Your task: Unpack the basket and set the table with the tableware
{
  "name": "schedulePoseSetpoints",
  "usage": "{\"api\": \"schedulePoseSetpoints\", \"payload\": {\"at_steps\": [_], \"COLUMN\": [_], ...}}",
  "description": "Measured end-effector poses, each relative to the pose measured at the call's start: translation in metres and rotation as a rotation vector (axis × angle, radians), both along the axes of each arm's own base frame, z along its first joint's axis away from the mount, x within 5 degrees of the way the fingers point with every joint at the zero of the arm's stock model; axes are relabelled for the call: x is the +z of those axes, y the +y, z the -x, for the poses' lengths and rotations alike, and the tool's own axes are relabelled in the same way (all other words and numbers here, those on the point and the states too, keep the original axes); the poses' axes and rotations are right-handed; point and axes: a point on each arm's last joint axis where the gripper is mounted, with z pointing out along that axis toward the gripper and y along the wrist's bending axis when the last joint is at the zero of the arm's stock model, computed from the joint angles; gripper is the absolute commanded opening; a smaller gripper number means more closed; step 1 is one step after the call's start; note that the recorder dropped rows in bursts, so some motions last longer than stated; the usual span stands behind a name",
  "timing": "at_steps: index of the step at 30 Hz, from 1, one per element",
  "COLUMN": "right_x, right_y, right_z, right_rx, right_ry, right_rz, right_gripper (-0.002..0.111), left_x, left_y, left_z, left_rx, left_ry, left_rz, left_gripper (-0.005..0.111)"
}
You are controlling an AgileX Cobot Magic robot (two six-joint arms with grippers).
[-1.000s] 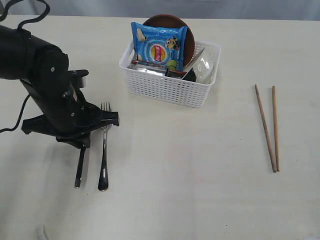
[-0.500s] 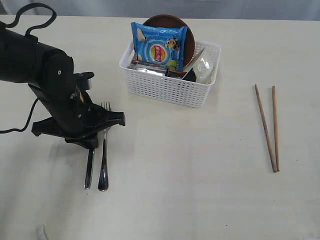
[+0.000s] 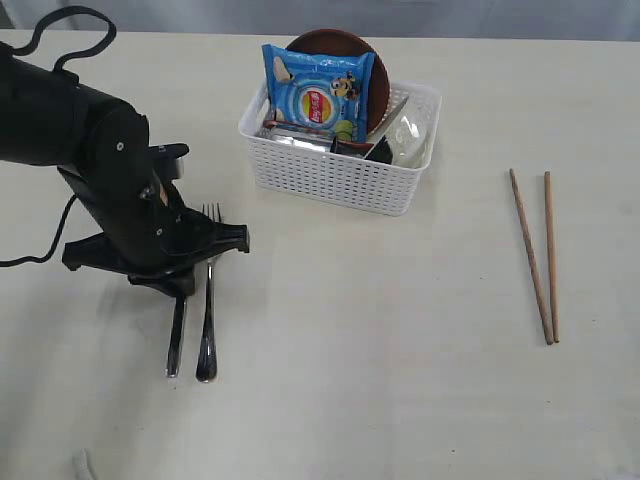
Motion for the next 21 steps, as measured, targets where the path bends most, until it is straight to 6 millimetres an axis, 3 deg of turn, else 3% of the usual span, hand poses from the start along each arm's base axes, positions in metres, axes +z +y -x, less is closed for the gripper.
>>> {"api": "schedulePoseSetpoints", "payload": {"at_steps": [9, 11, 15, 17, 21], "right_x": [0.0, 0.0, 0.0, 0.0, 0.0], "right_y": [0.0, 0.0, 0.0, 0.0, 0.0], "right_z": [0.0, 0.0, 0.0, 0.0, 0.0], "right_rx": [0.001, 0.001, 0.001, 0.001, 0.001], "right_ry": [0.0, 0.0, 0.0, 0.0, 0.0], "right_rz": [0.001, 0.001, 0.001, 0.001, 0.001], "right_gripper": [0.0, 0.0, 0.0, 0.0, 0.0], "left_x": [0.0, 0.0, -0.0007, -0.0007, -0.0006], "left_y": [0.0001, 0.0001, 0.0006, 0.0008, 0.001], "left_z": [-0.0001, -0.0001, 0.0006, 0.0009, 0.0013], "left_rx": [-0.001, -0.002, -0.006, -0.006, -0.006], "left_ry": [0.006, 0.005, 0.014, 0.018, 0.023], "left_rz": [-0.005, -0.006, -0.013, -0.014, -0.017], "left_gripper": [0.003, 0.012, 0.041, 0.046, 0.046]}}
